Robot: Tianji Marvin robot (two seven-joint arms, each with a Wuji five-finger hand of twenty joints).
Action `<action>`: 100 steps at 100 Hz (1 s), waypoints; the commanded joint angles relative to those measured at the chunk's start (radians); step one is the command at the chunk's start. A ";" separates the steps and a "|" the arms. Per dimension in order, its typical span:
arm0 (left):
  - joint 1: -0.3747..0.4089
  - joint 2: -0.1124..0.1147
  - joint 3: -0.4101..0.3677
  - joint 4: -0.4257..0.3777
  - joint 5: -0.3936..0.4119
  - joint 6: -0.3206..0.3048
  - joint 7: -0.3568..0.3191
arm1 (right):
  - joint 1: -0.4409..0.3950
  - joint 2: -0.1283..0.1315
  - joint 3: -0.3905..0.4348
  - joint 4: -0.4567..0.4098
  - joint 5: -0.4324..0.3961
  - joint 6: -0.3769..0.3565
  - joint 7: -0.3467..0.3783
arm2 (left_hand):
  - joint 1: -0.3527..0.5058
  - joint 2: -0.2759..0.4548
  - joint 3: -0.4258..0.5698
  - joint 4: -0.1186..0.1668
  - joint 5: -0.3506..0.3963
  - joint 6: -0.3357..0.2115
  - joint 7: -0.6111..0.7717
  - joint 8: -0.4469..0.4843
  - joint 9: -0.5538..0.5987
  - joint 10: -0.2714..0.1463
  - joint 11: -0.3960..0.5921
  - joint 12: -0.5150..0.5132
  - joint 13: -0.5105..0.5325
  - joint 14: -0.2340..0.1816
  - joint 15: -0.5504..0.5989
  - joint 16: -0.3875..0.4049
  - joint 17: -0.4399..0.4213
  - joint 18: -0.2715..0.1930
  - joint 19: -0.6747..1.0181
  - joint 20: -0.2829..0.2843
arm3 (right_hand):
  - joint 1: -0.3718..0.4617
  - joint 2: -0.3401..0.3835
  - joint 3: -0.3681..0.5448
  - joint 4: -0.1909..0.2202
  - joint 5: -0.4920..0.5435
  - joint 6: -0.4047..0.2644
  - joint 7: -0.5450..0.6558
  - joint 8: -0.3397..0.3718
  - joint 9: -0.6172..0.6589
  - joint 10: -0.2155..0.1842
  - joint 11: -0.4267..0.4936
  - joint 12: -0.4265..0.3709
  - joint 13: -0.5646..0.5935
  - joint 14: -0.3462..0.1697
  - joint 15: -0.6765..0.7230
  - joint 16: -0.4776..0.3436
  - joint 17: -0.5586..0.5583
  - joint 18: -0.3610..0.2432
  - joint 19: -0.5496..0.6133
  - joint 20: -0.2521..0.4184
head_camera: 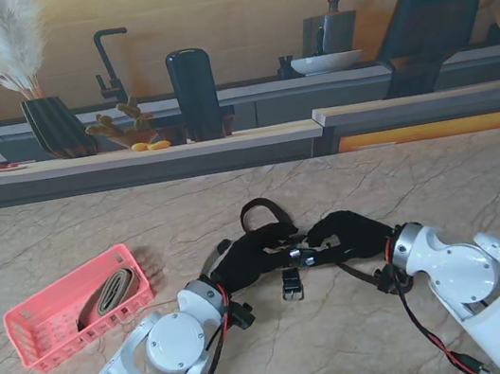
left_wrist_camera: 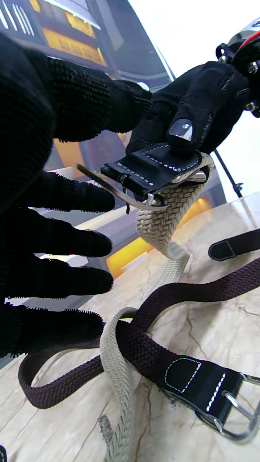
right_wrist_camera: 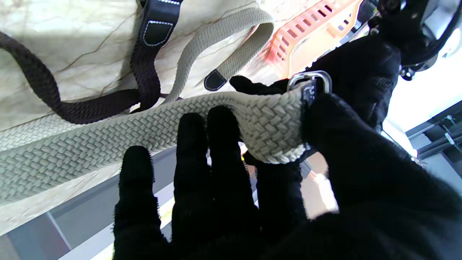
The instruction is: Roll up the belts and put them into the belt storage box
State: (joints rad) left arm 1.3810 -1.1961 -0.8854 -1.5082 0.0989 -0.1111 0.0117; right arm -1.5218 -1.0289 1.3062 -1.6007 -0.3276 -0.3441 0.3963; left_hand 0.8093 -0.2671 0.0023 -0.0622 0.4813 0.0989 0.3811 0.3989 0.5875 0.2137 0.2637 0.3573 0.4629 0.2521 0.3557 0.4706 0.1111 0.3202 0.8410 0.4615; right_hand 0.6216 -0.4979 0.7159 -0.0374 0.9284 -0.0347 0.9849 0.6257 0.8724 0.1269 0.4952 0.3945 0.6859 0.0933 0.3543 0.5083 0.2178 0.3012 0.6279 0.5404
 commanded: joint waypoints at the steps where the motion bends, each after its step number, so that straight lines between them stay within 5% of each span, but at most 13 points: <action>1: -0.004 0.005 0.005 -0.007 -0.005 0.005 -0.007 | 0.013 0.000 -0.012 0.000 -0.005 -0.010 0.006 | 0.005 -0.038 0.022 0.026 0.046 -0.010 0.001 0.014 0.068 -0.007 0.014 0.018 0.070 0.013 0.043 0.037 0.029 0.021 0.059 0.042 | 0.018 0.008 0.040 0.009 0.050 -0.003 0.039 0.012 -0.027 -0.014 -0.054 -0.018 -0.029 -0.034 -0.020 -0.016 -0.010 -0.016 -0.026 0.024; 11: -0.008 0.009 0.010 -0.010 0.001 0.018 -0.023 | 0.026 0.004 -0.026 0.007 0.004 -0.011 0.027 | 0.050 -0.038 0.102 0.022 0.122 -0.019 0.078 0.066 0.172 -0.011 0.063 0.052 0.160 0.025 0.124 0.081 0.077 0.019 0.144 0.069 | 0.017 0.009 0.041 0.011 0.051 -0.003 0.039 0.012 -0.027 -0.014 -0.056 -0.017 -0.030 -0.031 -0.022 -0.016 -0.010 -0.016 -0.029 0.028; 13: -0.009 0.010 0.010 -0.011 0.003 0.019 -0.026 | 0.028 0.005 -0.028 0.008 0.004 -0.011 0.029 | -0.006 -0.064 0.249 0.007 0.139 -0.021 0.092 0.087 0.197 -0.013 0.073 0.063 0.184 0.030 0.145 0.091 0.094 0.016 0.175 0.056 | 0.016 0.008 0.041 0.011 0.051 -0.003 0.039 0.012 -0.026 -0.013 -0.056 -0.016 -0.030 -0.032 -0.022 -0.015 -0.010 -0.015 -0.029 0.029; 16: -0.010 0.012 0.010 -0.013 0.005 0.023 -0.030 | 0.031 0.006 -0.030 0.010 0.003 -0.012 0.032 | -0.013 -0.064 0.304 0.002 0.158 -0.022 0.116 0.099 0.230 -0.017 0.096 0.073 0.214 0.033 0.181 0.107 0.113 0.012 0.210 0.067 | 0.016 0.008 0.041 0.012 0.050 -0.003 0.039 0.012 -0.025 -0.014 -0.057 -0.016 -0.030 -0.032 -0.022 -0.015 -0.010 -0.015 -0.031 0.030; 29: -0.009 0.017 0.009 -0.019 0.004 0.030 -0.048 | 0.039 0.010 -0.035 0.014 0.002 -0.012 0.049 | 0.088 -0.119 0.316 -0.042 0.193 -0.049 0.214 0.152 0.311 -0.021 0.175 0.108 0.284 0.047 0.289 0.146 0.165 0.011 0.281 0.105 | 0.016 0.007 0.042 0.014 0.050 -0.005 0.039 0.012 -0.025 -0.016 -0.059 -0.013 -0.031 -0.031 -0.025 -0.015 -0.010 -0.016 -0.034 0.035; 45: -0.011 0.028 0.005 -0.024 -0.005 0.026 -0.090 | 0.045 0.013 -0.038 0.016 0.000 -0.008 0.062 | 0.194 -0.158 0.319 -0.036 0.217 -0.068 0.352 0.131 0.397 -0.030 0.262 0.155 0.378 0.031 0.403 0.189 0.241 0.005 0.361 0.138 | 0.014 0.007 0.043 0.017 0.050 -0.007 0.040 0.013 -0.025 -0.014 -0.061 -0.011 -0.031 -0.031 -0.026 -0.014 -0.011 -0.016 -0.039 0.042; 52: -0.013 0.034 0.004 -0.027 -0.025 0.027 -0.121 | 0.049 0.014 -0.040 0.018 -0.004 -0.009 0.066 | 0.203 -0.180 0.413 -0.047 0.229 -0.071 0.419 0.105 0.452 -0.037 0.268 0.258 0.419 0.019 0.448 0.204 0.278 0.003 0.398 0.145 | 0.013 0.007 0.043 0.018 0.050 -0.007 0.040 0.013 -0.024 -0.013 -0.061 -0.010 -0.032 -0.031 -0.027 -0.014 -0.010 -0.016 -0.041 0.044; 79: -0.038 0.045 0.017 -0.002 -0.150 0.005 -0.229 | 0.064 0.015 -0.050 0.027 -0.026 -0.007 0.069 | 0.216 -0.202 0.549 -0.036 0.253 -0.043 0.525 0.096 0.523 -0.022 0.340 0.336 0.512 -0.030 0.529 0.240 0.372 -0.012 0.459 0.139 | -0.007 0.018 0.026 0.020 0.035 -0.055 0.035 0.015 -0.010 -0.010 -0.053 -0.001 -0.028 -0.023 -0.025 -0.010 -0.014 -0.011 -0.051 0.056; 100: -0.027 0.022 0.018 0.015 -0.259 0.023 -0.215 | 0.060 0.013 -0.050 0.024 -0.081 -0.009 0.041 | 0.117 -0.231 0.750 0.013 0.189 -0.068 0.577 0.303 0.515 0.002 0.474 0.428 0.557 -0.071 0.625 0.285 0.417 -0.012 0.526 0.148 | -0.019 0.000 -0.055 -0.018 -0.025 -0.146 0.021 -0.008 0.013 0.002 -0.043 0.009 -0.014 -0.006 -0.013 0.006 -0.012 0.002 -0.063 0.076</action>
State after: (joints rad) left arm 1.3402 -1.1559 -0.8689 -1.4898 -0.1508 -0.1013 -0.2066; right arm -1.4557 -1.0134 1.2566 -1.5732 -0.3959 -0.3522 0.4483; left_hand 0.9256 -0.4634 0.6522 -0.0866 0.6892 0.2017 0.8158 0.5993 1.0870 0.2029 0.6596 0.7423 0.9720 0.2631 0.9304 0.7272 0.5071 0.3292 1.3044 0.5946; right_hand 0.5679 -0.4957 0.6540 -0.0405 0.9153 -0.1380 0.9699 0.6147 0.8735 0.1269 0.4704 0.3981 0.6856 0.0959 0.3425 0.5083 0.2170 0.3010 0.5910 0.5889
